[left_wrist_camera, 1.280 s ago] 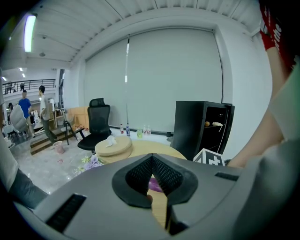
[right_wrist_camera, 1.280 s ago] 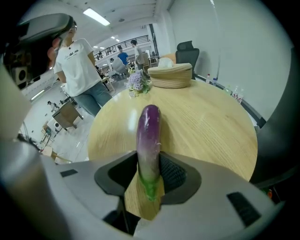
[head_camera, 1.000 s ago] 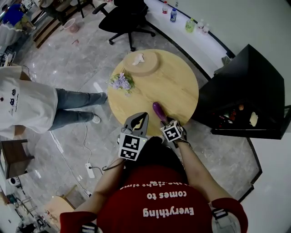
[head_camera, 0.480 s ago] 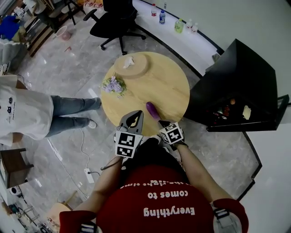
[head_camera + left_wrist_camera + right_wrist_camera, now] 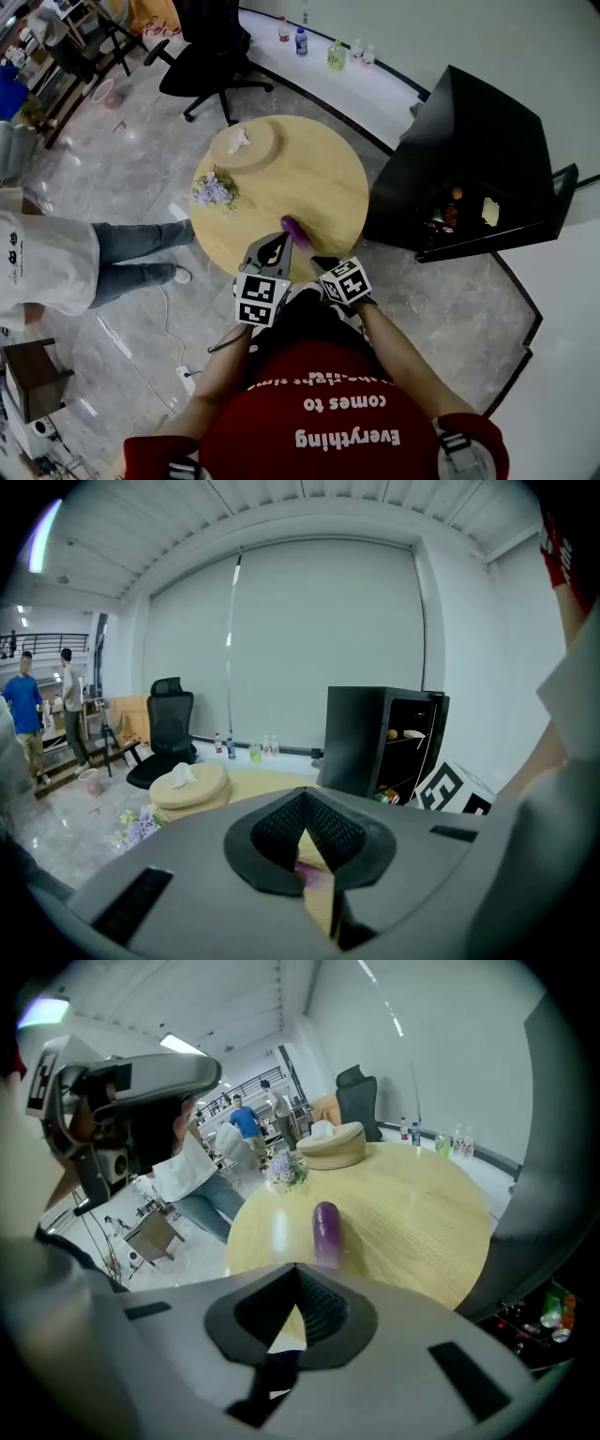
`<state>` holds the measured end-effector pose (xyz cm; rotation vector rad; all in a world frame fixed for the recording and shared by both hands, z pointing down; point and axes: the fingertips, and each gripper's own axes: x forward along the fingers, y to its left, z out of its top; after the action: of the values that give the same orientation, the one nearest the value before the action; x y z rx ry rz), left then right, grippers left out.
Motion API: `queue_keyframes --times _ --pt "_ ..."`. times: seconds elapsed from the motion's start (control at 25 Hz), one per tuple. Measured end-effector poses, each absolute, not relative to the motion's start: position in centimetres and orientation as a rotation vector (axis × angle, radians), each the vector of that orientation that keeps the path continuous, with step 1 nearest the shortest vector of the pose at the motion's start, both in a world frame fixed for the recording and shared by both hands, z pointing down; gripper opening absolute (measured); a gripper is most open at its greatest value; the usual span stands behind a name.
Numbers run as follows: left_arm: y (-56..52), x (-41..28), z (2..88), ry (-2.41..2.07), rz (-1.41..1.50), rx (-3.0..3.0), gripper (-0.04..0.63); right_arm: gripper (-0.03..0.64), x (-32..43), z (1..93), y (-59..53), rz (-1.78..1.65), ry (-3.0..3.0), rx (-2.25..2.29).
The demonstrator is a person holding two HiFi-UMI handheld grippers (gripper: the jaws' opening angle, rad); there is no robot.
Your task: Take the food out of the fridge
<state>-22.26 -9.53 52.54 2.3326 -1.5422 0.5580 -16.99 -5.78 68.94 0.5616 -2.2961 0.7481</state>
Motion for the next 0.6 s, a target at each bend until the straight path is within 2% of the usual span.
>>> queue_keyframes --times 0.6 --pt "-11.1 -11.7 51.7 -1.237 0.617 2.579 0.002 0.011 -9.9 66.5 -5.4 0.839 -2.34 0.803"
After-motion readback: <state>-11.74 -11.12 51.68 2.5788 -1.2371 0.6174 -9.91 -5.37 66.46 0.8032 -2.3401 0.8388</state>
